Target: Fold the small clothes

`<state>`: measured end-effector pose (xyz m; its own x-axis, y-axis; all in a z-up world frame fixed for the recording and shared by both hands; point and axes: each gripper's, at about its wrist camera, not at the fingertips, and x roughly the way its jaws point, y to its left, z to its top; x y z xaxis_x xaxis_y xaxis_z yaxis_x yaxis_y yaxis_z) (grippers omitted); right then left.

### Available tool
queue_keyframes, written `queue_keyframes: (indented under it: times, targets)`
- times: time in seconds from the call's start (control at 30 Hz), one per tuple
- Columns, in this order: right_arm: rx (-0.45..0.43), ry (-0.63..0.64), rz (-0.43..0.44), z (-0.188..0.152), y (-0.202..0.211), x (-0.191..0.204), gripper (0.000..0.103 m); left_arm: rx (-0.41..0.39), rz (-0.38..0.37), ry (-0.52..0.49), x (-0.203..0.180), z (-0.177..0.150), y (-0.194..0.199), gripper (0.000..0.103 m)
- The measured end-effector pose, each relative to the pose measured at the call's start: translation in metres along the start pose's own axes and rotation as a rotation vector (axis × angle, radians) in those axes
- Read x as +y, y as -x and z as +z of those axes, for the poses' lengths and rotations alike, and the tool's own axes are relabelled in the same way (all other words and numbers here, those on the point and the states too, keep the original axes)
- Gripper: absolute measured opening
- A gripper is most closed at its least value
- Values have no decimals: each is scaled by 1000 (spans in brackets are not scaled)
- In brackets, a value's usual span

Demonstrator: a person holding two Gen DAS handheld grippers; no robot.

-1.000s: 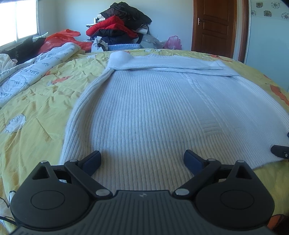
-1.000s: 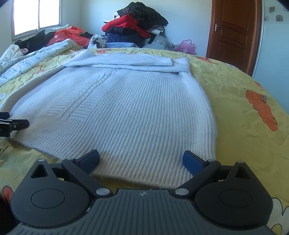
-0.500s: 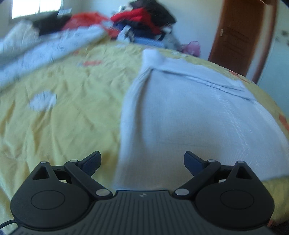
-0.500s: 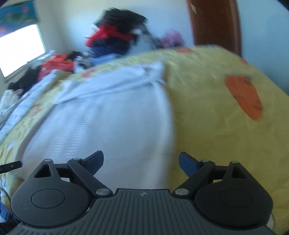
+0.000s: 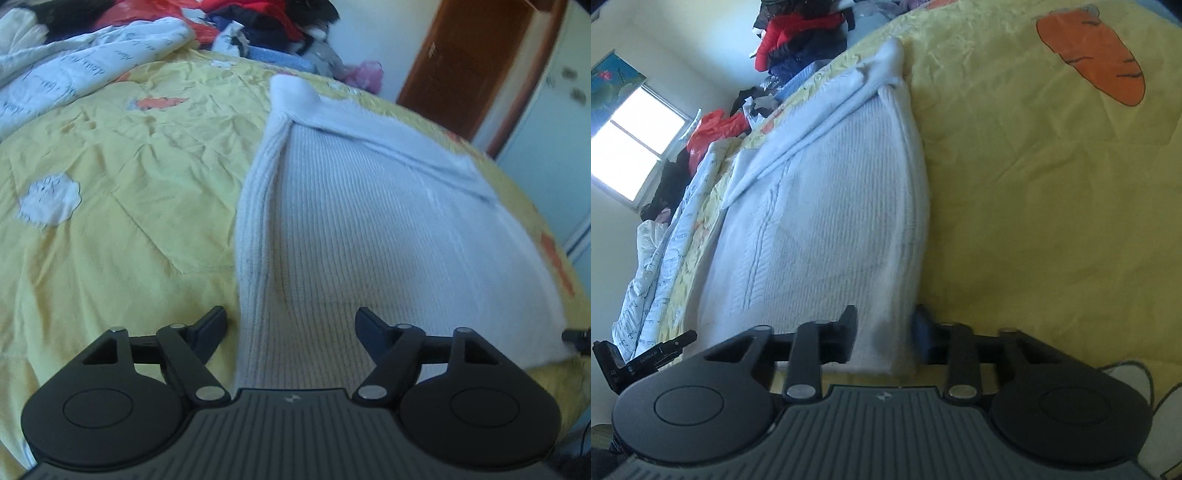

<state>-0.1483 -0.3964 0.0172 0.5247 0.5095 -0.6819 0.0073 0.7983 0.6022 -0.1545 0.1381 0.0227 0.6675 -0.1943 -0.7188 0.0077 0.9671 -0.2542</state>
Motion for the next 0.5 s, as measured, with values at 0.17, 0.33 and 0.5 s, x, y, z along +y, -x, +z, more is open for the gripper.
queue_keyframes:
  times: [0.17,0.33,0.5]
  targets:
    - [46,-16,33,10,-9,-5,27,18,55,-67,-1,5,-3,46]
    - [78,-2,44,13,-13,-9,17,25,70,-87,-4,10,-8,45]
    - [84,-51,79,14,-12,-16,12,15,83,-126,-10,11,-12,27]
